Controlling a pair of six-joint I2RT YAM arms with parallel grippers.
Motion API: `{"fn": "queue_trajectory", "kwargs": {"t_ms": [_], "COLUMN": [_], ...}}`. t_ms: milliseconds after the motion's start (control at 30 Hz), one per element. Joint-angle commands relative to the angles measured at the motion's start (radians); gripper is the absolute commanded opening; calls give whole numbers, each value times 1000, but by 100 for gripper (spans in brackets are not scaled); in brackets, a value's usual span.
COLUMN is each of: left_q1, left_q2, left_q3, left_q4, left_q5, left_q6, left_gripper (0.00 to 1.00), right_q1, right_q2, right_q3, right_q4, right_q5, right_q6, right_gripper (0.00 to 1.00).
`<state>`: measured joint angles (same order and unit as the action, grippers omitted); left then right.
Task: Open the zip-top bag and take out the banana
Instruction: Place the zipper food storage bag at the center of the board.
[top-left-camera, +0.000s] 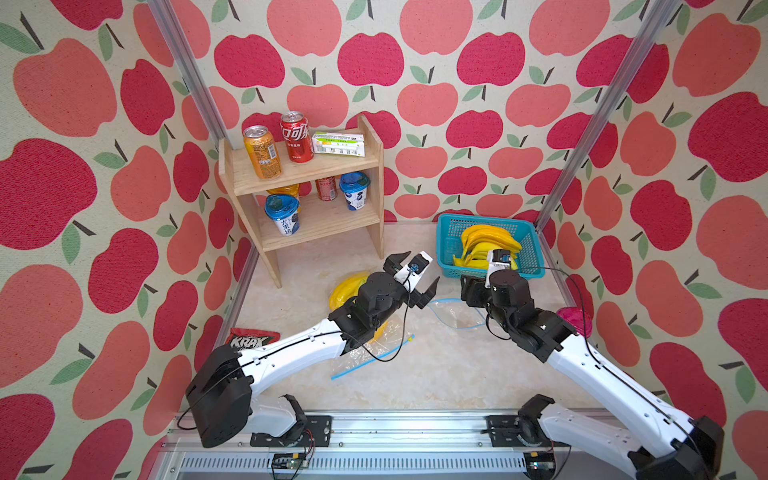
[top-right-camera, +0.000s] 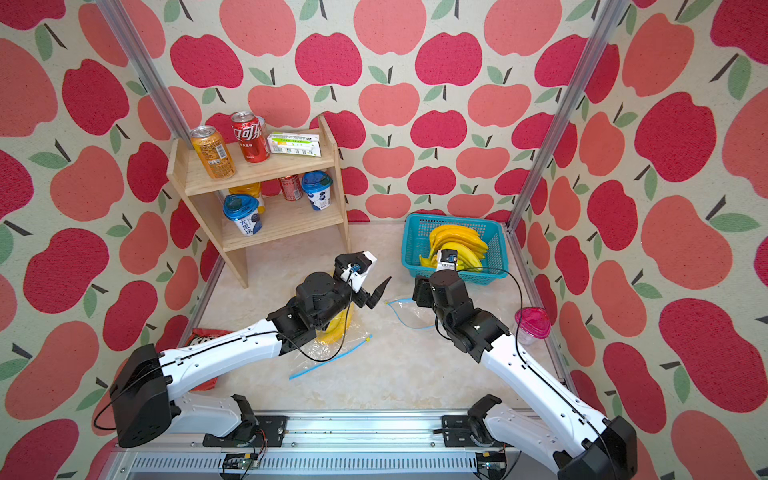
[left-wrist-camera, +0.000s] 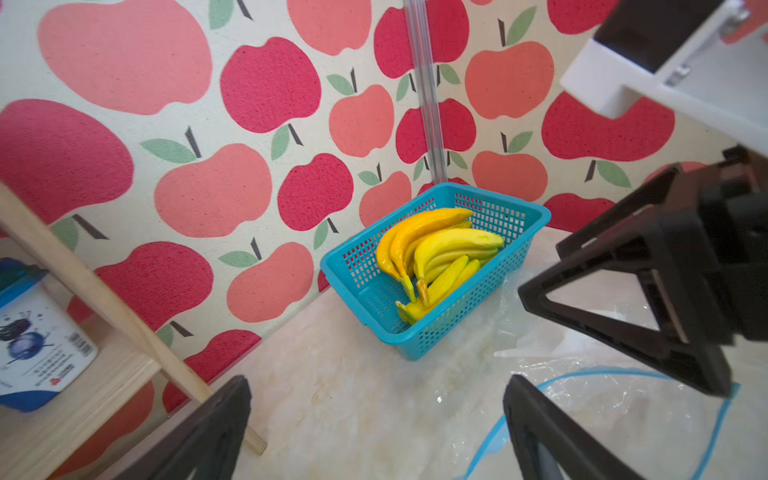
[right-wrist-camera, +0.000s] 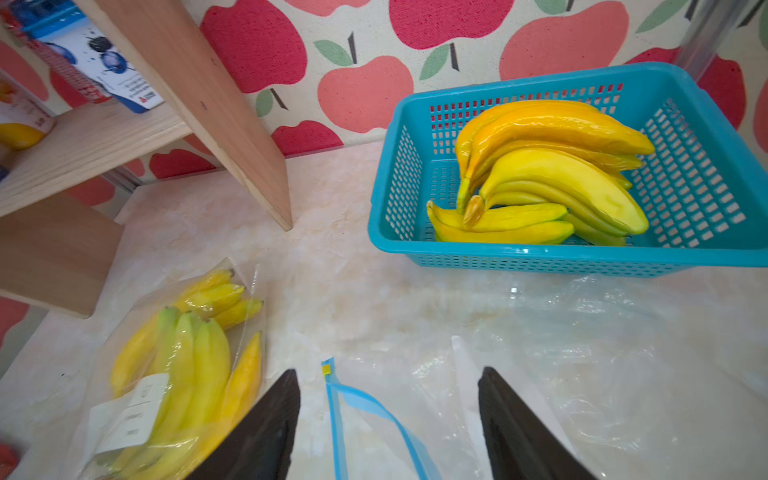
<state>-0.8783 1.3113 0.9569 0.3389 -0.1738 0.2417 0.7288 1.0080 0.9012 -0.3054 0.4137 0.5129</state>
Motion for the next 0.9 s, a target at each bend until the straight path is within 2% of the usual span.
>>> {"fn": "queue_trajectory", "kwargs": {"t_ms": [0,67,167,333,400,533,633,767,867], "left_q1": [67,68,54,23,3,-66,-179,-278,-307], "left_q2": [-70,-133,-256,-375,-401,-432,-405,-354,-367], "left_q3": [13,-33,-146,-236,-240,-241,-261,-290,-313], "left_q4": [-328,-374,-382,-482,-521,-587,-589,-564,-558], "left_q5": [-83,-131,-142,-111,-153,-159,-265,-355,-342], "left_q6": [-103,-98,-62,-106,-109,-56,11,45,27], "left_gripper": [97,97,100,91,91,86,84,80,78], "right_q1": [75,94,95,85,63,-6,-22,-21,-10], "right_q2": [72,138,256,455,481,519,553,546,504], "right_q3": [61,93,149,287,283,240,254,226,190], "right_q4": [-52,-70,-112,-229,-208,-160,-229,-244,-233], "right_q5": [-111,-205,-324,-479,-562,-741,-779,-877,-850], "right_q6": [-34,-9,20,-39,-36,12,0,10,-43], "right_gripper": [68,68,67,66,66,63,56,56,58]}}
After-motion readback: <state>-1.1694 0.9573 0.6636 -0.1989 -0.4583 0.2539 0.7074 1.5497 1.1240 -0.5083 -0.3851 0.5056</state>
